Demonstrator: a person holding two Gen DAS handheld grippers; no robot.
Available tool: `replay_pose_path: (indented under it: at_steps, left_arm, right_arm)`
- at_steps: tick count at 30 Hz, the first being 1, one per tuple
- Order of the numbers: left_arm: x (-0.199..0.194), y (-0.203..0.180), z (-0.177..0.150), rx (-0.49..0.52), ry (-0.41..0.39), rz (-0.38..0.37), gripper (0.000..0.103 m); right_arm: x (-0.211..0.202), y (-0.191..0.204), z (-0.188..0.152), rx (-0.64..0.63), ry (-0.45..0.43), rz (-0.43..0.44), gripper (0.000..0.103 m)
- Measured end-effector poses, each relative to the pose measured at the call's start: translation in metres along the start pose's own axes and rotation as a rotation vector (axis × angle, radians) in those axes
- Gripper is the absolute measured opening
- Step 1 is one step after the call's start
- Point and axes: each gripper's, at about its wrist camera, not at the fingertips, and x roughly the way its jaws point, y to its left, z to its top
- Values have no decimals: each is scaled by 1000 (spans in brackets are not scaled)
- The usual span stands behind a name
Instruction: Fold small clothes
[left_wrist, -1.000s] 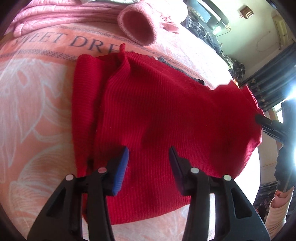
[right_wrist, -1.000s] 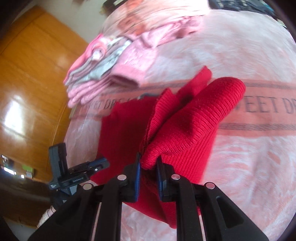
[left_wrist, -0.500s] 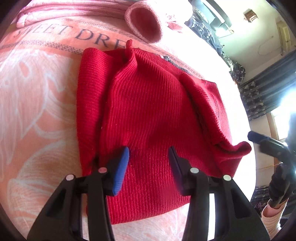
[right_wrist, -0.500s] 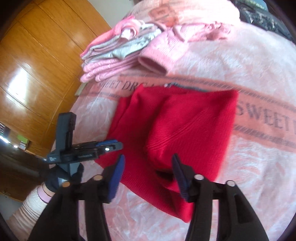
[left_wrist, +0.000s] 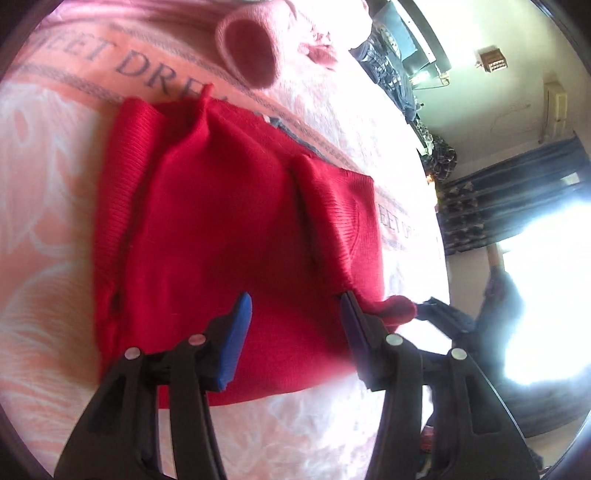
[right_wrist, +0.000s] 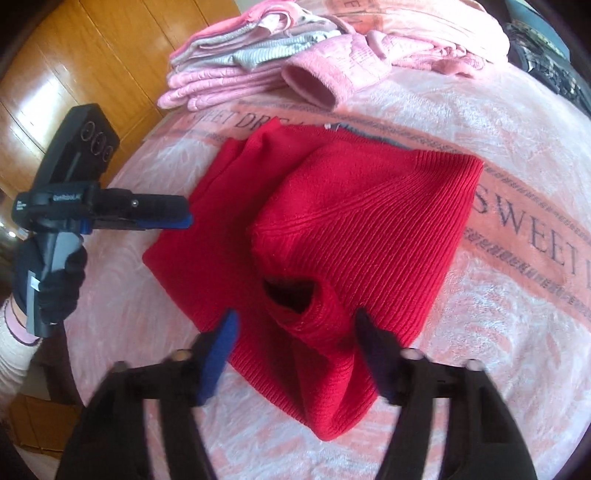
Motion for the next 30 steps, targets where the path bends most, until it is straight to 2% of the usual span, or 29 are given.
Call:
replay_pose_path:
  at_steps: [1,2,4,10,13,18,20,21,22,26,30]
  left_arm:
    - [4,0,1,-11,8,-12,50]
    - [10,0,2,-30,22,-36,50]
    - [26,0,5,-87,54,-108,50]
    - [68,-6,17,-201,82,-263,50]
    - [88,-5,23,-261,91,-306,54]
    - [119,-9,44,-302,104,-359,54]
    - [130,-12,54,-280,125,-342,45]
    - [135,-13,57,-269,133,-328,26]
    - [139,-13,60,-259,139,-327,18]
    - [137,-18,67,-195,113,-322,15]
    - [114,-29,72,-94,65,-311,15]
  right_arm:
    - [0,-2,-2,7,-1,22,18]
    - [0,-6,-3,18,-4,50,13]
    - [-4,-11,-6,34,-35,78,9]
    - [-36,-23,-13,69,-132,155,8]
    - [-47,-19,-16,57,-165,172,8]
    - [-55,-13,-21,34,-190,191,8]
    - [-56,-12,-24,38,-199,201,8]
    - [-56,-10,-25,40,-200,207,8]
    - [-55,-10,-26,40,-198,207,8]
    - [-47,-4,-28,40,-184,211,8]
    - [-38,10,-21,31,-184,239,8]
